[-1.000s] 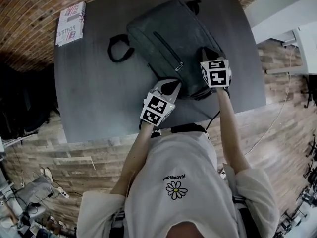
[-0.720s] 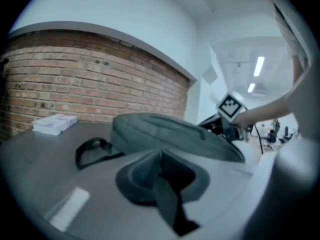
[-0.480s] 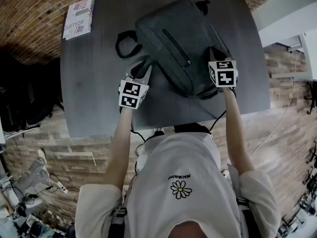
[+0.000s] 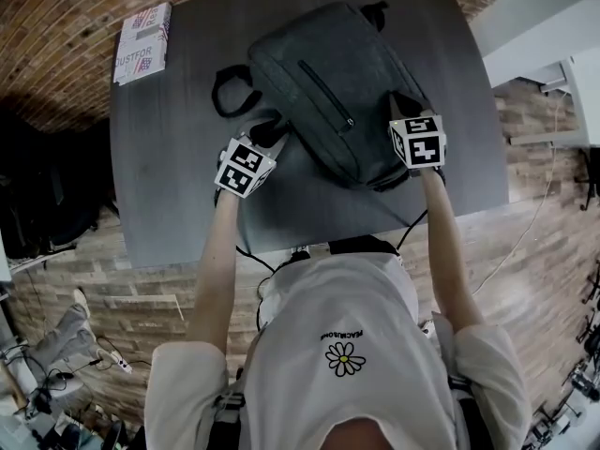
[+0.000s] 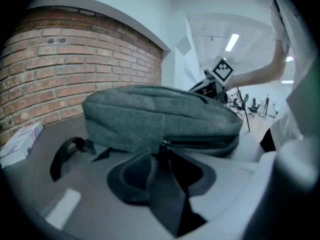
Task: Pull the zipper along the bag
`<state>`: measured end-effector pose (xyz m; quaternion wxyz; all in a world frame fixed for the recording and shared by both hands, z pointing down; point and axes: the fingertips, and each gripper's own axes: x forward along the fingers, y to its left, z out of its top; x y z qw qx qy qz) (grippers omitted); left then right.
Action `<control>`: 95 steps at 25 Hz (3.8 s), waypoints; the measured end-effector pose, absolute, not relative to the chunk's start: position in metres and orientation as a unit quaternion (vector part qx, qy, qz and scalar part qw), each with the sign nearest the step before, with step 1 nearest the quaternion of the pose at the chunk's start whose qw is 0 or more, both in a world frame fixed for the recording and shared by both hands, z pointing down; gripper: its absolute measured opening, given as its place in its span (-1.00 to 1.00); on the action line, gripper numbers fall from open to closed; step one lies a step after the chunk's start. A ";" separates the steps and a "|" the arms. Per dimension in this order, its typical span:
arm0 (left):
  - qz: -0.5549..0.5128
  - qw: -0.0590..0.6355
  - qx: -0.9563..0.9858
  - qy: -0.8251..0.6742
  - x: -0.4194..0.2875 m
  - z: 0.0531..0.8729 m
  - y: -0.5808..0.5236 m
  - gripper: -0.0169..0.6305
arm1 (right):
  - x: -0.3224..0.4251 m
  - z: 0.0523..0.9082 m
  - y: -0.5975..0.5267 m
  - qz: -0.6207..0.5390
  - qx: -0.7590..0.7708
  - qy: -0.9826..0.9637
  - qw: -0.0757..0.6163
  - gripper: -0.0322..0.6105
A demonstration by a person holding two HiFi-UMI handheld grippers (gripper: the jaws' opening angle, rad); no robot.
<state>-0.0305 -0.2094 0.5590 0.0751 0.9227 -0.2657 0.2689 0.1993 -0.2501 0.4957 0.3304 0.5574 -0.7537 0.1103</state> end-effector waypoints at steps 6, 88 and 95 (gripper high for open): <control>0.256 0.112 0.932 -0.230 -0.026 0.563 -0.218 -0.49 | 0.198 0.498 -0.252 0.128 0.546 -0.765 0.316 -0.90; 0.288 0.099 0.930 -0.204 -0.011 0.571 -0.203 -0.84 | 0.205 0.499 -0.248 0.156 0.558 -0.776 0.250 -0.90; 0.287 0.090 0.921 -0.247 -0.014 0.573 -0.203 -0.94 | 0.205 0.500 -0.249 0.162 0.556 -0.776 0.249 -0.90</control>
